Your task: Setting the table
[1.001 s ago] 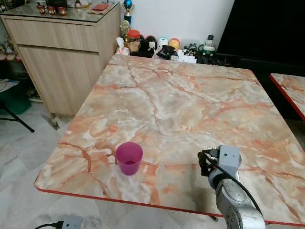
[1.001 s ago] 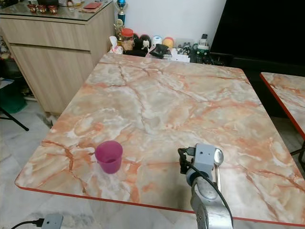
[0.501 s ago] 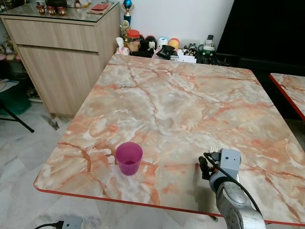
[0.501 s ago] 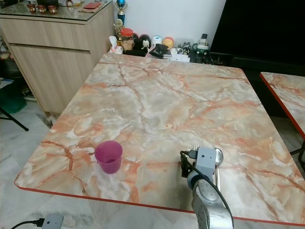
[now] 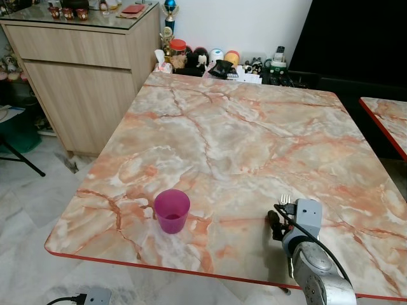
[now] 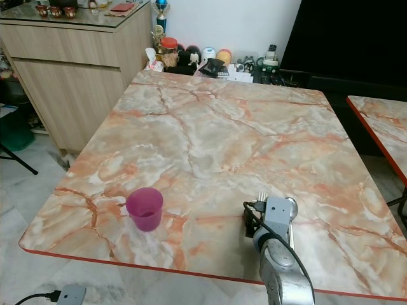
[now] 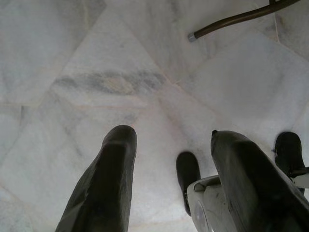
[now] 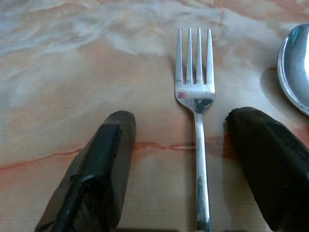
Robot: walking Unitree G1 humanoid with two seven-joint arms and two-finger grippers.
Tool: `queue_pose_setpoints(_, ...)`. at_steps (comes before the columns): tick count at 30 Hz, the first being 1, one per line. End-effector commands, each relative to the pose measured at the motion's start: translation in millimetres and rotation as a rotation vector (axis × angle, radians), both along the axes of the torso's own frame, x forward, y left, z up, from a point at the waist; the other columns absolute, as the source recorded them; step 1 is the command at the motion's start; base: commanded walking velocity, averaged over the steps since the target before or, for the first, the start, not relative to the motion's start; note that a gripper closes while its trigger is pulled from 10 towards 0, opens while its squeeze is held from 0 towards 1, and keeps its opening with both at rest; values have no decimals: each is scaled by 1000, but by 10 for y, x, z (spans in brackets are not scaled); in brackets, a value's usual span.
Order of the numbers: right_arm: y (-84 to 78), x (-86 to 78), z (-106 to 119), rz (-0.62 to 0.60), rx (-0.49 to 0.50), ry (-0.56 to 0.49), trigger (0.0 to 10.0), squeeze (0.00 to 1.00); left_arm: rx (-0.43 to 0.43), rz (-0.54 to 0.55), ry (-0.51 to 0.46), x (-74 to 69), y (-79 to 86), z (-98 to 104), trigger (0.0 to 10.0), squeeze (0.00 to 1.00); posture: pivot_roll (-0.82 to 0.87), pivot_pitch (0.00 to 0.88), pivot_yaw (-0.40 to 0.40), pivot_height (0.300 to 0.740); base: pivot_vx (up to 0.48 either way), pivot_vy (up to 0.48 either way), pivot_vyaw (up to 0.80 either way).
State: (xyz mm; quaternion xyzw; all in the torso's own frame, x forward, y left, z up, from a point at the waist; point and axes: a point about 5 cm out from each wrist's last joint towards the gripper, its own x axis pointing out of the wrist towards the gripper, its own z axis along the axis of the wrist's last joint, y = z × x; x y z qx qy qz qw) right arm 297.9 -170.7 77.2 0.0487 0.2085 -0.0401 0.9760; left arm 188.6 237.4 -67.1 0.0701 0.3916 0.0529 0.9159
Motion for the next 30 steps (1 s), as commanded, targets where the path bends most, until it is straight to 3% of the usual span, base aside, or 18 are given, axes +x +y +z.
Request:
queue_pose_setpoints(1, 12, -38, -103, 15, 7, 61, 10000, 0, 0, -12, 38, -84, -7, -49, 10000, 0, 53, 115, -69, 740, 0, 0, 0)
queue_pose_setpoints(8, 29, -53, -149, 32, 14, 75, 10000, 0, 0, -9, 36, -85, 1, -47, 10000, 0, 57, 120, -68, 740, 0, 0, 0)
queue_pose_setpoints(9, 33, -52, -150, 37, 15, 74, 8431, 0, 0, -9, 36, -84, 2, -47, 10000, 0, 57, 120, -68, 740, 0, 0, 0)
queue_pose_setpoints(10, 33, -52, -150, 37, 15, 74, 8431, 0, 0, -9, 36, -84, 2, -47, 10000, 0, 57, 120, -68, 740, 0, 0, 0)
queue_pose_setpoints(11, 34, -51, -148, 40, 16, 72, 4431, 0, 0, -8, 36, -84, 1, -47, 10000, 0, 57, 121, -69, 740, 0, 0, 0)
queue_pose_setpoints(12, 34, -50, -147, 41, 16, 72, 4431, 0, 0, -8, 36, -84, 1, -46, 10000, 0, 57, 121, -69, 740, 0, 0, 0)
queue_pose_setpoints(13, 39, -46, -140, 45, 19, 67, 2314, 0, -1, -8, 36, -85, 1, -47, 10000, 0, 57, 121, -69, 740, 0, 0, 0)
queue_pose_setpoints(14, 41, -45, -138, 46, 19, 66, 2314, 0, -1, -8, 36, -85, 1, -47, 10000, 0, 57, 121, -69, 740, 0, 0, 0)
queue_pose_setpoints(16, 53, -34, -122, 57, 24, 52, 902, 0, -5, -6, 38, -88, -1, -49, 10000, 0, 57, 120, -70, 740, 0, 0, 0)
queue_pose_setpoints(30, 77, -12, -97, 80, 5, 34, 784, 0, -10, -5, 41, -98, -6, -56, 10000, 0, 58, 123, -73, 740, 0, 0, 0)
